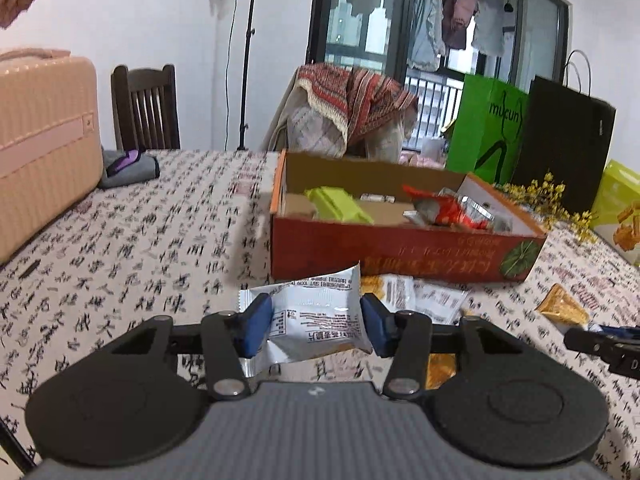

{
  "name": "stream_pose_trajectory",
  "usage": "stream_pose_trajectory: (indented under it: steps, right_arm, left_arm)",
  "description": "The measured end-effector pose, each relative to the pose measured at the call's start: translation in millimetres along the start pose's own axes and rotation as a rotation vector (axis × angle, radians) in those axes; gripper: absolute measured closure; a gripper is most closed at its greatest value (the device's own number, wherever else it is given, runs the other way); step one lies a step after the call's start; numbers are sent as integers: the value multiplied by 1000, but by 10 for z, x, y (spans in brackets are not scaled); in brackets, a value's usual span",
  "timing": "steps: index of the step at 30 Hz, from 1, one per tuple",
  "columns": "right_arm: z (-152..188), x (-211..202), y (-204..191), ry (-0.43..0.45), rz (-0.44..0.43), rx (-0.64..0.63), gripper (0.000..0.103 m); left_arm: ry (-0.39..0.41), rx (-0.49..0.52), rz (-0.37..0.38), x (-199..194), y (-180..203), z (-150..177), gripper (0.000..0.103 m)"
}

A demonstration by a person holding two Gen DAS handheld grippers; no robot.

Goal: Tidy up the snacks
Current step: 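Carry both packets into the orange box and open both grippers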

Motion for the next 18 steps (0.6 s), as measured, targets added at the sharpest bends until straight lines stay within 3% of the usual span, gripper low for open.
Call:
stream_pose_trajectory:
  steps: [18]
  right_arm:
    - [-729, 166, -143, 108, -10, -63, 72]
  left_arm:
    - [110, -28, 62, 10, 376, -746, 53]
Point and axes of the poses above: each gripper's, at about its wrist camera, not at the fingertips, and x roughly the way its jaws point, y to its right, z to its underside, the point moved 7 cm from there along x, roughly the way its jaws point, and after that the axes turned 9 degrees about -z, right-handed, at the moved point
